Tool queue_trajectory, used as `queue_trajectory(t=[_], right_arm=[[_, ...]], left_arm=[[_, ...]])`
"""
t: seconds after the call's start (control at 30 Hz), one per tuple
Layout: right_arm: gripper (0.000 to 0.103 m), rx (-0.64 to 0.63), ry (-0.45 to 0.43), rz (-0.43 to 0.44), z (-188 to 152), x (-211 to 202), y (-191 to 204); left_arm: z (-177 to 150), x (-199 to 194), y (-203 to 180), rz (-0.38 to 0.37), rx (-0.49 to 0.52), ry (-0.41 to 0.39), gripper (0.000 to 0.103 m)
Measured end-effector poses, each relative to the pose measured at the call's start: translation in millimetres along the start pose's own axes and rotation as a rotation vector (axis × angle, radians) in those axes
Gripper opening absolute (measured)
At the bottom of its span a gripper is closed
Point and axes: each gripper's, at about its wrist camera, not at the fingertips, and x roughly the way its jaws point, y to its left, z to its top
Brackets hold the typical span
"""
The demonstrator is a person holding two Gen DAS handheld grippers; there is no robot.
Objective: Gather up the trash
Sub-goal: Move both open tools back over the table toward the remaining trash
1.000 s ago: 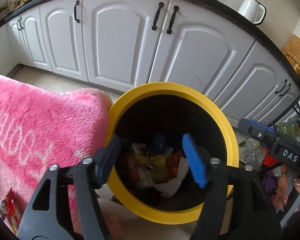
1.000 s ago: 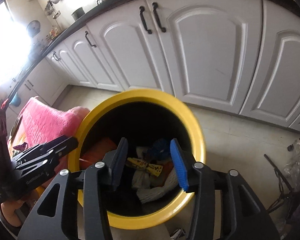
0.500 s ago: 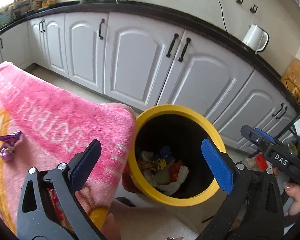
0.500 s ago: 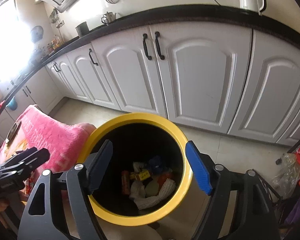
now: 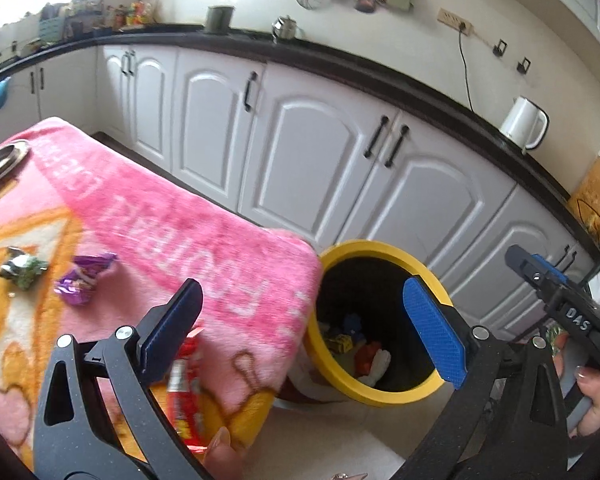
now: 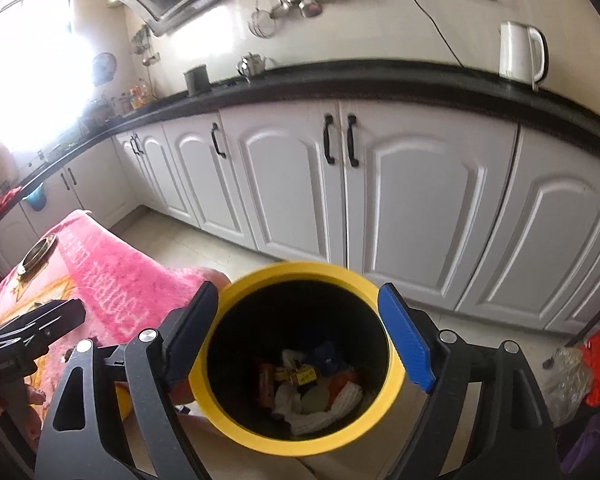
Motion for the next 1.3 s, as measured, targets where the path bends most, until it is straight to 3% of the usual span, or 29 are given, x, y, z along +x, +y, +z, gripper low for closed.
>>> queue_trajectory(t=[0.17, 0.47, 0.77, 1.3], right_arm=[[0.086, -0.028, -0.079, 0.023, 8, -18, 23], [0.093, -0.055, -0.140, 0.112, 17, -37, 66], [0.093, -0.131, -0.104, 0.197, 9, -33, 119], [0.093, -0.261, 0.045, 0.325, -22, 11, 213]], left_arm=[[4, -25, 21, 0.038, -0.028, -0.061, 0.092], [5, -57, 62, 0.100, -0.080, -0.125, 0.092], [-4, -82, 115, 0.199, -0.152, -0.160, 0.092], [-17, -80, 216, 0.337, -0.311, -0.115, 0.092]])
